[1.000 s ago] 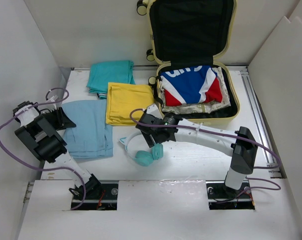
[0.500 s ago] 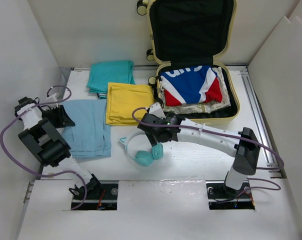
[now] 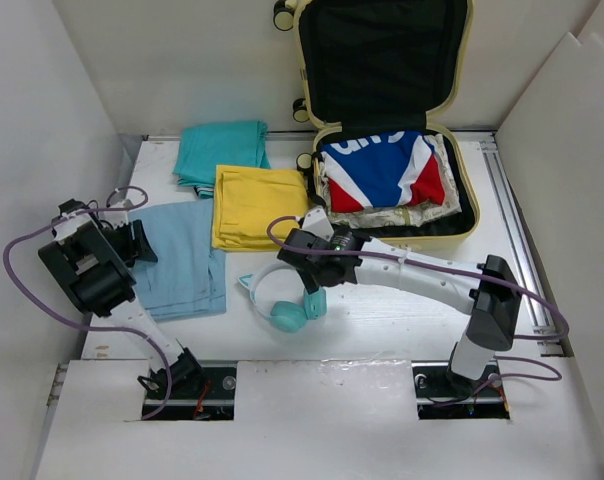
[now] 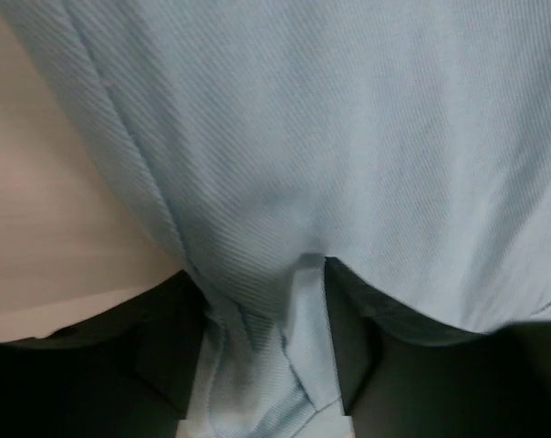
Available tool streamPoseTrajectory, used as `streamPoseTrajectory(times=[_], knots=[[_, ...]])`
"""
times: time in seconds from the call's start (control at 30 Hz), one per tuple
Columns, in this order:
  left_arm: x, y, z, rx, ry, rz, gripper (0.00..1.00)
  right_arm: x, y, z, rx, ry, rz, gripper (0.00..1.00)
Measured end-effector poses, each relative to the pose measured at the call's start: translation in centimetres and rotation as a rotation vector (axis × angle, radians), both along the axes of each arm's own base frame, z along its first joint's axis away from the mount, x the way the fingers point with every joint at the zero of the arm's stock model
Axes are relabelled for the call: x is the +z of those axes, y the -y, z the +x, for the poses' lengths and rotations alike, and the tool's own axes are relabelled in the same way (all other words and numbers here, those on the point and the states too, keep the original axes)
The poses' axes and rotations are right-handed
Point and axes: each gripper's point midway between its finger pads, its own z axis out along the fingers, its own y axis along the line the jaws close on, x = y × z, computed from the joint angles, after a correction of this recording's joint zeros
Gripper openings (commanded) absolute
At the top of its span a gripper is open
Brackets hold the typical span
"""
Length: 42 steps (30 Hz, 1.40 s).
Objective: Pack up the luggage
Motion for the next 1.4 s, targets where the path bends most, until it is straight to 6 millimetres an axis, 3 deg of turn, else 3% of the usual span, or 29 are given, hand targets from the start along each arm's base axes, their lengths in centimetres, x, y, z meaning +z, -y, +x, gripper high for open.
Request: streamPoseTrajectory(times=[0.23, 0.27, 0.33, 0.37, 0.57, 0.77, 0.9, 1.17, 1.4], knots=[[0.1, 0.7, 0.2, -0.011, -0.015, 0.0, 0.56, -0.2, 0.7, -0.2, -0.013, -0.003, -0.018, 0.99], [0.0, 0.7, 0.2, -0.013, -0.021, 0.007, 0.45, -0.2, 0.7, -0.2, -0.015, -0.002, -0.021, 0.99], [-0.4, 0.6, 0.6, -0.021, -0.034, 0.042, 0.06, -0.1, 0.9, -0.2, -0.017, -0.002, -0.028, 0.99], [-0.6, 0.7, 0.9, -0.02, -0.037, 0.04, 0.0, -0.1, 1.0, -0.2, -0.018, 0.0, -0.03, 0.99], [-0.4, 1.2, 2.0, -0.009, -0.024, 0.018, 0.0, -0.1, 1.4, -0.2, -0.023, 0.004, -0.05, 0.99], [0.9, 1.1, 1.8, 0.03, 0.04, -0.112, 0.0, -0.1, 1.6, -0.2, -0.023, 0.004, -0.058, 0.99], [3.6, 1.9, 1.9, 0.016, 0.102, -0.198, 0.0, 0.0, 1.7, -0.2, -0.025, 0.007, -0.069, 0.99], [11.8, 3.6, 2.6, -0.032, 0.287, -0.199, 0.0, 0.3, 1.7, 0.1, -0.03, 0.021, -0.079, 0.99], [14.0, 3.7, 2.8, -0.039, 0.331, -0.182, 0.0, 0.5, 1.7, 0.3, -0.032, 0.029, -0.081, 0.99]])
